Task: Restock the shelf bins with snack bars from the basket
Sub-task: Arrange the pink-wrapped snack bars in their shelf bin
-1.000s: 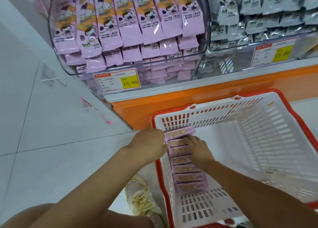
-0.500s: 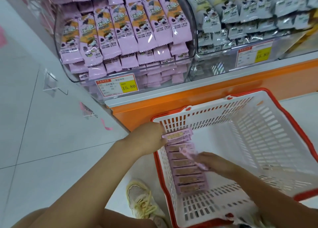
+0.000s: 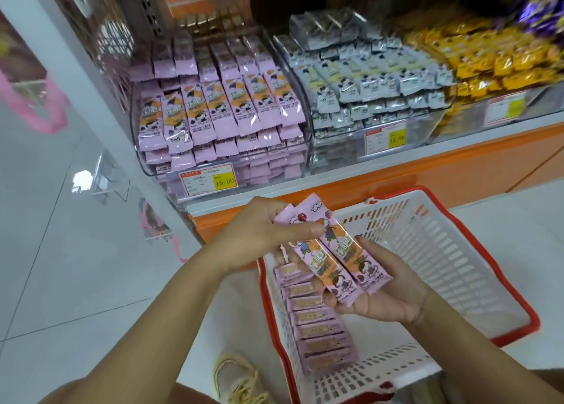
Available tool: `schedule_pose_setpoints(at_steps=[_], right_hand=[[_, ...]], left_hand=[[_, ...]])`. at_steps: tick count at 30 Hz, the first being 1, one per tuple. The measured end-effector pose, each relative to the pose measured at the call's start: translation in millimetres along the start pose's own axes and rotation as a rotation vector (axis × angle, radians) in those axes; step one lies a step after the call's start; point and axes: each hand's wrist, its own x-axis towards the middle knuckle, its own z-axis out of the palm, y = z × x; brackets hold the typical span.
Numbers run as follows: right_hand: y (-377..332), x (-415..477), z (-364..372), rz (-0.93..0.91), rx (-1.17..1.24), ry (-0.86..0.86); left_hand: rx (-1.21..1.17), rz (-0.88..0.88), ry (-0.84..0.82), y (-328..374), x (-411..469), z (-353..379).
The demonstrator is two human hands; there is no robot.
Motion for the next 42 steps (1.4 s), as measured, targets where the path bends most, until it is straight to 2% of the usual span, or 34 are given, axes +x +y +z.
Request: schedule_pose_setpoints(at_steps=[3, 6, 9, 11, 13, 15, 17, 20, 23, 25, 29, 34, 37, 39, 42], right_hand=[[-10, -6, 19, 0.013, -0.098, 0.066], [-29, -5, 53, -0.075, -0.306, 0.228], [-39, 2, 86, -0.389, -0.816, 0.567], [-40, 13, 106, -0.528, -1.254, 0.62], [-39, 28, 116, -0.572, -1.632, 0.619], [-42, 44, 120, -0.678, -1.881, 0.633], [-47, 57, 127, -0.797, -2.005, 0.662], [-57, 69, 139, -0.799, -2.006, 0.63], [-72, 80, 146, -0.73, -1.805, 0.631], [-84, 92, 141, -0.769, -1.707, 0.753], [-117, 124, 132, -0.776, -1.624, 0.993], [-169, 183, 133, -0.687, -1.707, 1.201], [-195, 213, 140, -0.568, -1.763, 1.283], [-207, 234, 144, -0.4, -1.845, 1.335], [-214, 264, 145, -0.155, -1.827, 1.363]], left_hand=[[-0.078, 0.032, -0.016, 9, -11, -7], [-0.164, 0.048, 0.143, 15, -19, -17], [-0.264, 0.053, 0.363, 17, -22, -31], [-0.283, 0.047, 0.498, 17, -23, -41], [-0.313, 0.035, 0.601, 15, -24, -52], [-0.384, 0.035, 0.646, 14, -28, -61], [-0.445, 0.034, 0.654, 16, -33, -68], [-0.503, 0.059, 0.658, 23, -40, -78], [-0.533, 0.108, 0.688, 28, -48, -88], [-0.461, 0.132, 0.791, 25, -52, -95], [-0.113, 0.146, 1.121, 10, -54, -112], [0.12, 0.15, 1.153, 1, -50, -116], [0.148, 0.138, 1.163, 1, -49, -118], [0.157, 0.111, 1.146, 0, -49, -120], [0.199, 0.05, 1.108, -7, -51, -123]])
